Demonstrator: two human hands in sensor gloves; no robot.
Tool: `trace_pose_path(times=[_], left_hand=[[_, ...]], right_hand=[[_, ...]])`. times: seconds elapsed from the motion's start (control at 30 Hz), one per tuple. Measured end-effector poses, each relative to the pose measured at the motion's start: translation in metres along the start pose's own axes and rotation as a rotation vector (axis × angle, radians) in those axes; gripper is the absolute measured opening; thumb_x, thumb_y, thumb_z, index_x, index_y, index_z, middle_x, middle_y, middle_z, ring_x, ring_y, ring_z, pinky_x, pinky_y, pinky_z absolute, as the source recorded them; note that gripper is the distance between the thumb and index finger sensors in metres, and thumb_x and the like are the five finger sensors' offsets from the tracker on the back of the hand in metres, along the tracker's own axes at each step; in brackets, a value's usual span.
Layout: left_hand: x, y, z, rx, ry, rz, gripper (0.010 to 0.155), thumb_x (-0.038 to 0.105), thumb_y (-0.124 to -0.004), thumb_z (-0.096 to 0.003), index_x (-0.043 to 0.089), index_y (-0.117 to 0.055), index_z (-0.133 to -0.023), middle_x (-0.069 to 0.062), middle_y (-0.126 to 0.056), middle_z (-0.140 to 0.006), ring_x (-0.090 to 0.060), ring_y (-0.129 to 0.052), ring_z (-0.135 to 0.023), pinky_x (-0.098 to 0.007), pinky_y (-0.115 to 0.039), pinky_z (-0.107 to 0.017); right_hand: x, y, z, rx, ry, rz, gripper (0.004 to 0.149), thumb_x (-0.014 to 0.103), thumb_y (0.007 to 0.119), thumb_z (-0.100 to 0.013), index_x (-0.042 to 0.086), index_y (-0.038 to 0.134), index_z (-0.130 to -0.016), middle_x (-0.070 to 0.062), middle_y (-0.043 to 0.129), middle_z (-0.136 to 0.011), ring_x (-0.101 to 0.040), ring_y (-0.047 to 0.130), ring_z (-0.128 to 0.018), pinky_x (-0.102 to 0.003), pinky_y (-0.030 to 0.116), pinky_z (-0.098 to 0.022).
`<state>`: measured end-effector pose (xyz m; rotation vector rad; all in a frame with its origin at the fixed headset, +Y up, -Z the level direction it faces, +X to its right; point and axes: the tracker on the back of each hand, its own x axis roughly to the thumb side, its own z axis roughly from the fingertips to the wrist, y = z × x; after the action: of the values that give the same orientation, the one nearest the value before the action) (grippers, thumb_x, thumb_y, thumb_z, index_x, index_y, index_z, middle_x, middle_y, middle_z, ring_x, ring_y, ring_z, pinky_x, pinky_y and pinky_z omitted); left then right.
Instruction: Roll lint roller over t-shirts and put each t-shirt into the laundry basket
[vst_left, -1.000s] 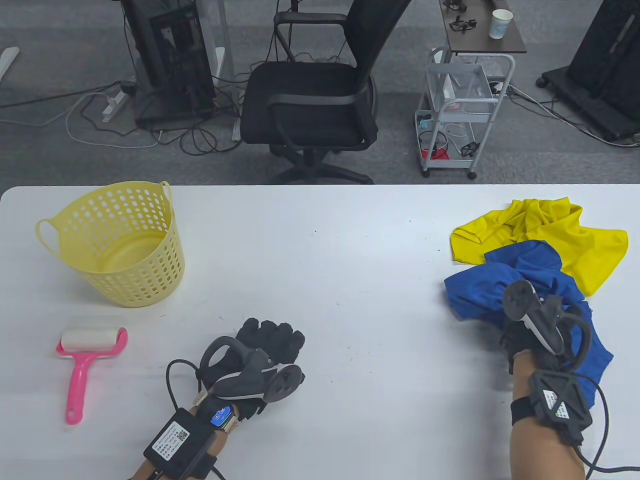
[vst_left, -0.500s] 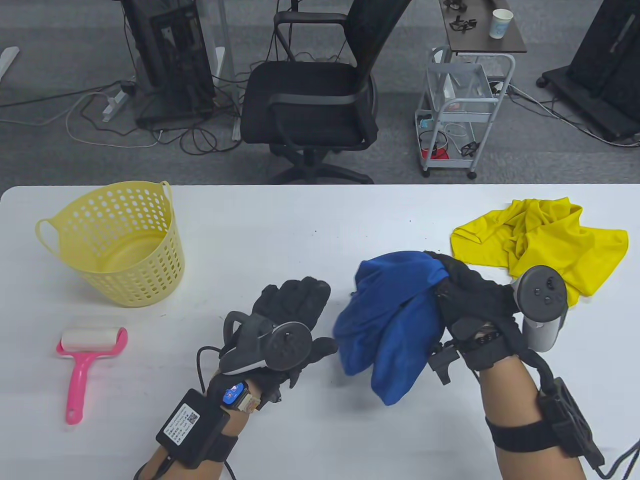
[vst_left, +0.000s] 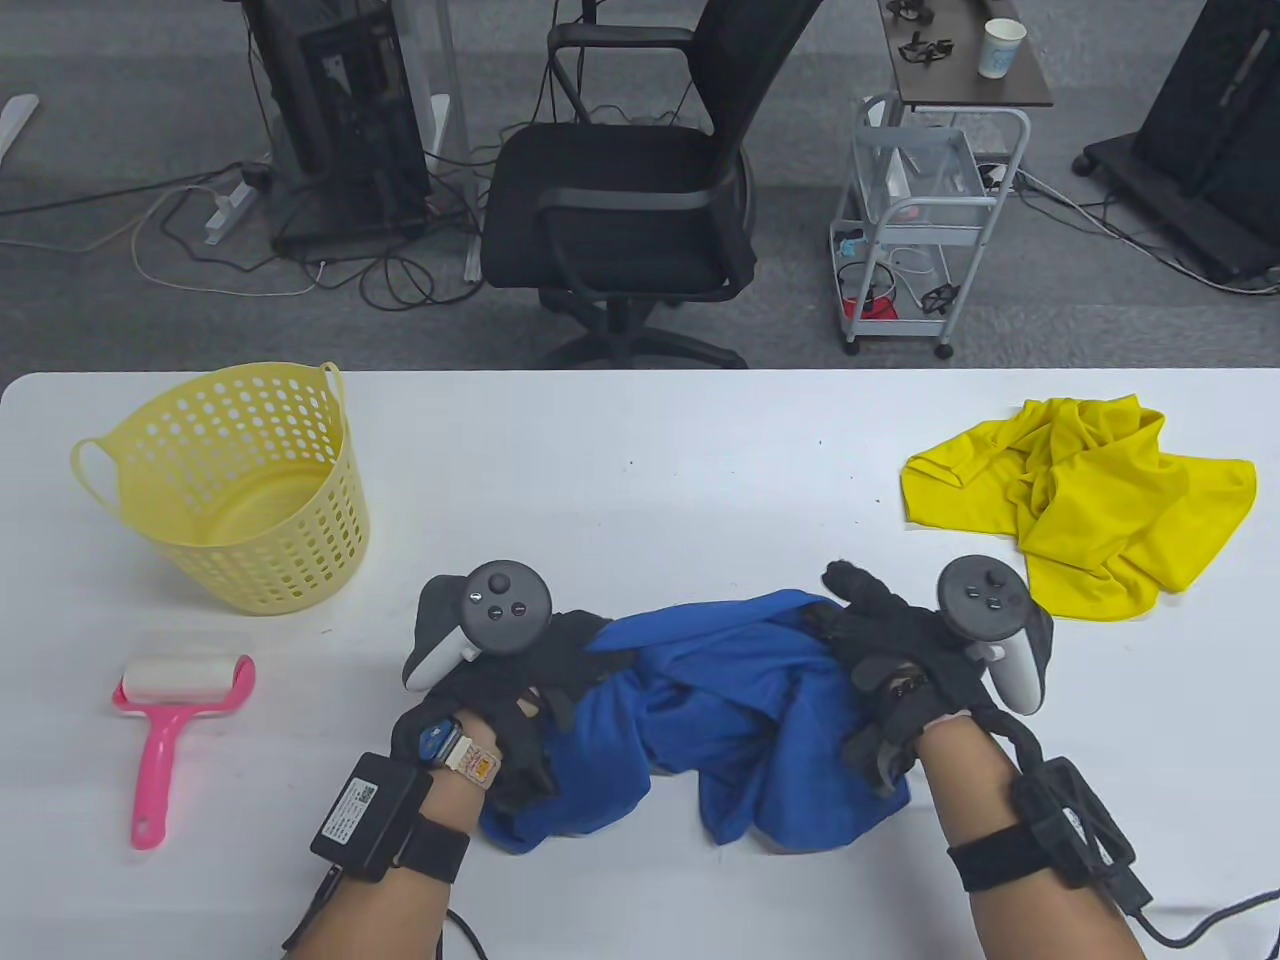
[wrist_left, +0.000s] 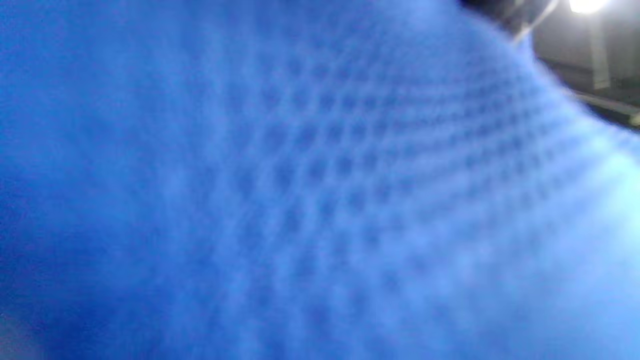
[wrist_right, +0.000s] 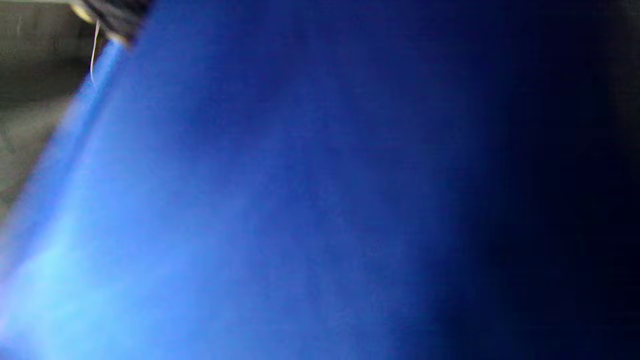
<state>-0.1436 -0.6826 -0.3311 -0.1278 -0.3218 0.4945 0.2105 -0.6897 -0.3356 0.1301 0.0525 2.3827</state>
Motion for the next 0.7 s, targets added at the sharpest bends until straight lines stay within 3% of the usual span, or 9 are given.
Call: trace_pose_path(times=[0.03, 0.07, 0.17, 0.27, 0.37, 0.43, 0.5, 0.6, 0.7], left_hand=[[0.001, -0.003, 0.000, 0.096, 0.053, -0.223, 0.074, 0.048, -0.076, -0.0459, 0.007, -0.050, -0.102, -0.016, -0.089, -0.083, -0.039, -0.094, -0.072, -0.069, -0.062, -0.062], [0.003, -0.003, 0.000, 0.101, 0.058, -0.381, 0.079, 0.047, -0.074, -0.0468, 0.009, -0.037, -0.105, -0.019, -0.071, -0.101, -0.046, -0.077, -0.090, -0.073, -0.054, -0.065], [0.021, 0.000, 0.012, 0.132, -0.015, -0.765, 0.068, 0.050, -0.070, -0.0477, 0.015, -0.051, -0.103, -0.011, -0.080, -0.098, -0.038, -0.086, -0.087, -0.067, -0.063, -0.064], [0.036, -0.006, 0.025, 0.001, -0.102, -0.528, 0.061, 0.055, -0.071, -0.0457, 0.015, -0.075, -0.092, -0.008, -0.100, -0.078, -0.034, -0.102, -0.068, -0.064, -0.071, -0.060], [0.027, -0.033, 0.028, -0.357, 0.015, -0.471, 0.095, 0.071, -0.068, -0.0365, 0.014, -0.045, -0.108, -0.021, -0.072, -0.107, -0.049, -0.077, -0.095, -0.073, -0.055, -0.068], [0.015, -0.053, 0.029, -0.521, 0.075, -0.541, 0.104, 0.075, -0.065, -0.0350, 0.017, -0.020, -0.110, -0.024, -0.044, -0.117, -0.056, -0.052, -0.105, -0.075, -0.044, -0.071], [0.004, -0.067, 0.031, -0.496, 0.055, -0.603, 0.096, 0.066, -0.065, -0.0395, 0.017, -0.020, -0.108, -0.022, -0.040, -0.116, -0.055, -0.052, -0.105, -0.076, -0.044, -0.070], [-0.004, -0.057, 0.028, -0.335, 0.017, -0.741, 0.065, 0.046, -0.063, -0.0471, 0.023, -0.043, -0.105, -0.012, -0.064, -0.109, -0.045, -0.076, -0.096, -0.070, -0.057, -0.067], [-0.011, -0.019, 0.027, -0.179, 0.029, -0.559, 0.059, 0.044, -0.065, -0.0478, 0.021, -0.057, -0.101, -0.007, -0.084, -0.098, -0.038, -0.089, -0.088, -0.068, -0.063, -0.065]], right_hand=[[0.011, -0.001, 0.003, -0.117, -0.067, 0.219, 0.084, 0.048, 0.072, -0.048, 0.005, 0.025, -0.103, -0.031, 0.034, -0.097, -0.046, 0.068, -0.082, -0.067, 0.055, -0.063], [0.018, -0.001, 0.006, -0.166, -0.107, 0.317, 0.083, 0.049, 0.072, -0.047, 0.007, 0.028, -0.103, -0.031, 0.028, -0.100, -0.050, 0.059, -0.089, -0.072, 0.050, -0.063], [0.047, 0.007, 0.022, -0.084, -0.255, 0.433, 0.072, 0.051, 0.072, -0.047, 0.008, 0.050, -0.101, -0.026, 0.052, -0.097, -0.045, 0.076, -0.079, -0.068, 0.058, -0.063], [0.063, 0.039, 0.040, 0.206, -0.287, 0.449, 0.081, 0.061, 0.072, -0.044, 0.006, 0.058, -0.101, -0.027, 0.062, -0.095, -0.047, 0.084, -0.074, -0.068, 0.064, -0.060], [0.052, 0.076, 0.049, 0.694, -0.061, 0.652, 0.100, 0.066, 0.068, -0.045, 0.006, 0.018, -0.107, -0.031, 0.021, -0.106, -0.063, 0.036, -0.097, -0.079, 0.038, -0.065], [0.037, 0.087, 0.048, 0.612, -0.056, 0.766, 0.102, 0.065, 0.072, -0.042, 0.006, 0.016, -0.104, -0.031, 0.018, -0.105, -0.063, 0.033, -0.097, -0.080, 0.037, -0.064], [0.021, 0.093, 0.039, 0.577, -0.044, 0.839, 0.087, 0.051, 0.074, -0.047, 0.008, 0.024, -0.104, -0.028, 0.035, -0.105, -0.056, 0.049, -0.097, -0.075, 0.044, -0.065], [0.019, 0.067, 0.030, 0.371, -0.094, 0.720, 0.053, 0.032, 0.070, -0.051, 0.016, 0.056, -0.100, -0.021, 0.066, -0.097, -0.047, 0.078, -0.086, -0.064, 0.059, -0.066], [0.018, 0.028, 0.027, 0.189, -0.111, 0.436, 0.048, 0.030, 0.071, -0.049, 0.014, 0.067, -0.094, -0.020, 0.074, -0.092, -0.044, 0.086, -0.080, -0.062, 0.065, -0.064]])
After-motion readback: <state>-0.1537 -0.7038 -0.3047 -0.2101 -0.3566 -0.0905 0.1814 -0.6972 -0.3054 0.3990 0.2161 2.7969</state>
